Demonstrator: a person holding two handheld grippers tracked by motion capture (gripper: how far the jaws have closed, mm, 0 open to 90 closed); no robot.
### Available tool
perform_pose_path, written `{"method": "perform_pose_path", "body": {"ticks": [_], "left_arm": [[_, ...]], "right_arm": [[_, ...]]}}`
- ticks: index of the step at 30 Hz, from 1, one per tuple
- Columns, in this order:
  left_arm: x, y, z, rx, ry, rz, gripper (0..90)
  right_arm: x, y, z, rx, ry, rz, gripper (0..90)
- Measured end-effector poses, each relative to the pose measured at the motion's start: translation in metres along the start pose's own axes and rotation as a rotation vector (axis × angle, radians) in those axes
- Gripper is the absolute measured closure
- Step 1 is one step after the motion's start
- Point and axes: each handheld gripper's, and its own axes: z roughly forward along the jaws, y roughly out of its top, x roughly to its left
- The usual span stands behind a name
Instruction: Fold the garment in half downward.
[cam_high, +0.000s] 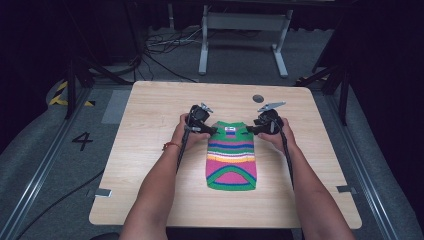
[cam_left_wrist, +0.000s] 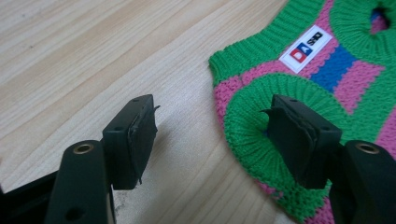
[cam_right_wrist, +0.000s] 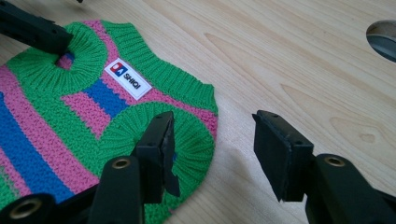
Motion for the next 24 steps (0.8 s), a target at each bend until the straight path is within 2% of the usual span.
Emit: {"method": "perform_pose_path", "body": {"ticks": [3,6,11,15,19,21,24], "left_arm": [[0.0,-0.001,0.003,-0.006,-0.006,-0.021,32.2],[-0.003,0.0,0.005,-0.007,-0.006,-0.015,32.1],[-0.004,0.001,0.005,-0.018,-0.005,-0.017,35.6],[-0.004,0.001,0.005,-0.034,-0.049,-0.029,53.6],[-0.007,0.002,0.006,-0.04,-0.079,-0.05,73.8],[-0.008,0.002,0.006,-0.037,-0.072,-0.047,78.2],[-0.008,0.003,0.005,-0.032,-0.067,-0.04,81.3]], "right_arm": [[0.003,0.0,0.007,0.016,0.011,0.002,50.1],[0.006,-0.001,0.016,0.041,0.004,0.003,50.4],[0.005,-0.002,0.019,0.023,0.007,0.026,51.5],[0.008,-0.001,0.019,0.028,0.007,0.014,60.7],[0.009,0.0,0.019,0.028,0.023,0.016,75.8],[0.009,0.0,0.019,0.03,0.029,0.021,80.7],[0.011,0.0,0.018,0.024,0.03,0.017,83.2]]}}
